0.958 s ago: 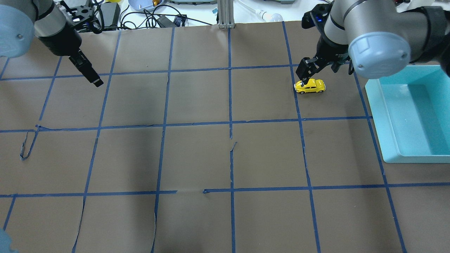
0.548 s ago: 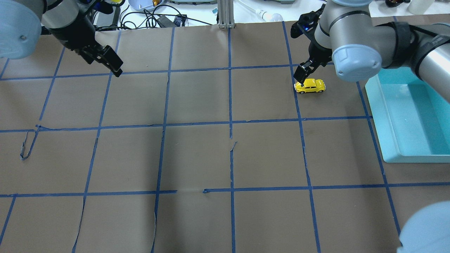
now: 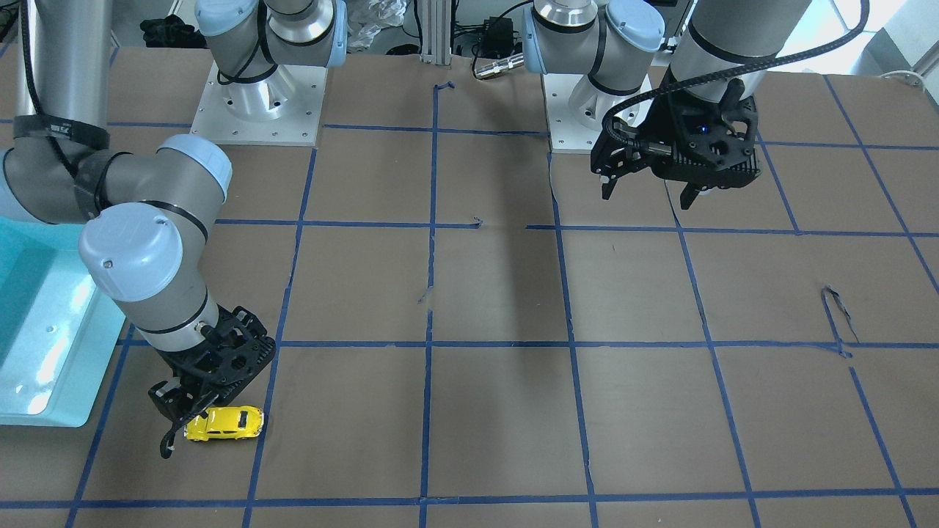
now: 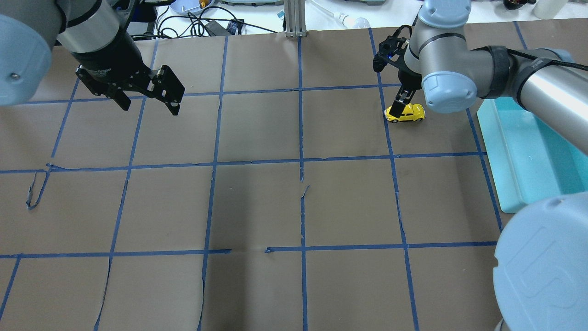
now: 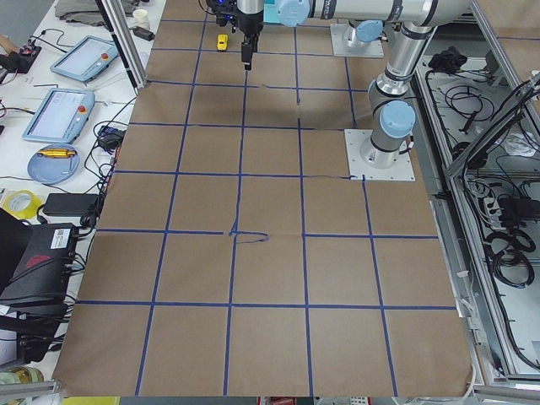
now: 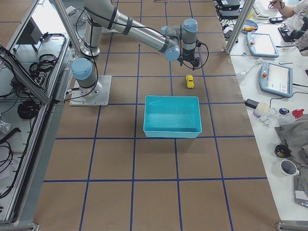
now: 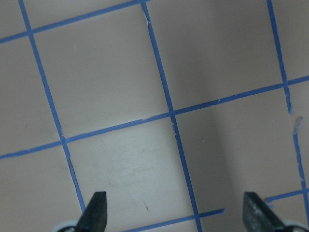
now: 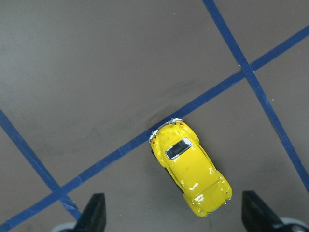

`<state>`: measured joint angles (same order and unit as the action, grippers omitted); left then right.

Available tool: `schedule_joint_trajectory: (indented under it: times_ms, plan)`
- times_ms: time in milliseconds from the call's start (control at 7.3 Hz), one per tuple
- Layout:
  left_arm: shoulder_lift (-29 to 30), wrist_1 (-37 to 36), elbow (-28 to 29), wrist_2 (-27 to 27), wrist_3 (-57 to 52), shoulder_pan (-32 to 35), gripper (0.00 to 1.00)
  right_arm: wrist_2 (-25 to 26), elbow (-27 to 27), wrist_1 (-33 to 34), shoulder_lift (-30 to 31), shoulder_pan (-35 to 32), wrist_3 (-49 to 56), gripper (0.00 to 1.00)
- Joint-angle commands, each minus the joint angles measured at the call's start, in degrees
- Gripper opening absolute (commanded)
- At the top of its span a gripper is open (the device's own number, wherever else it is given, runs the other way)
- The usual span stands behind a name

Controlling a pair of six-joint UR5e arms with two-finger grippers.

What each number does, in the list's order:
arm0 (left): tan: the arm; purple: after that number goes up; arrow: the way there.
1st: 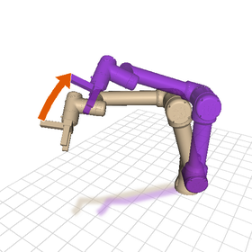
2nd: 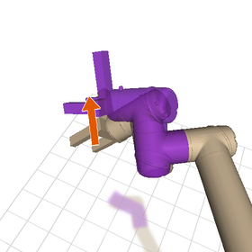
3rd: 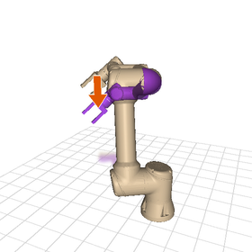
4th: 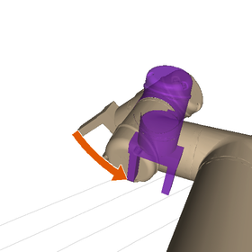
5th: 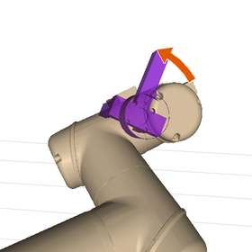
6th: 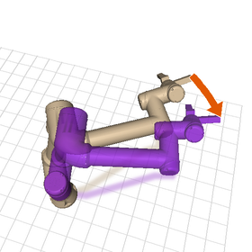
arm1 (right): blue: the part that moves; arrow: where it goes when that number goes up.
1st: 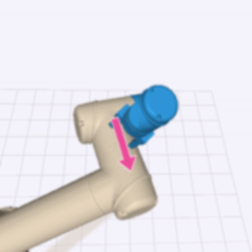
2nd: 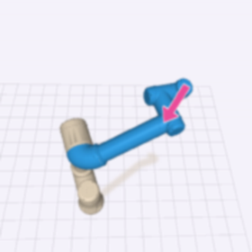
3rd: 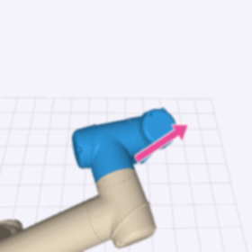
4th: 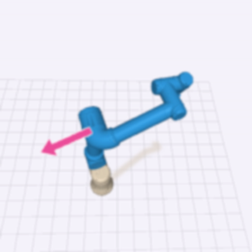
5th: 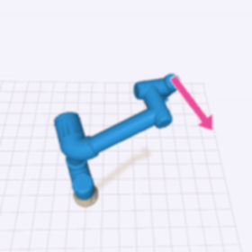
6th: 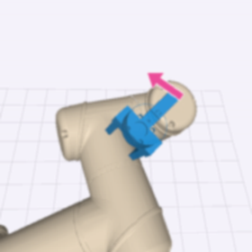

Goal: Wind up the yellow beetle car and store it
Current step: 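Lower the right gripper and grasp the yellow car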

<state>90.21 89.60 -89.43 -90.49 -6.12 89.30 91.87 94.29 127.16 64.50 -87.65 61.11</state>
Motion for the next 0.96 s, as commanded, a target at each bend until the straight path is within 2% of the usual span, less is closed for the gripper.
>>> schedule_joint_trajectory:
  times_ms: [0, 274, 821]
  plan:
    - [-0.64, -0.3, -0.48, -0.12, 4.62, 0.08, 1.0, -0.11, -0.24, 3.34, -2.96, 2.65, 9.42, 1.0]
    - [-0.21, -0.39, -0.48, -0.12, 7.43, 0.17, 1.0, -0.63, 0.02, 4.77, -5.0, 2.75, 11.13, 1.0]
    - [-1.0, -0.39, -0.66, 0.14, 6.4, 0.08, 1.0, -1.86, 0.02, 4.77, -7.02, 2.75, 16.41, 1.0]
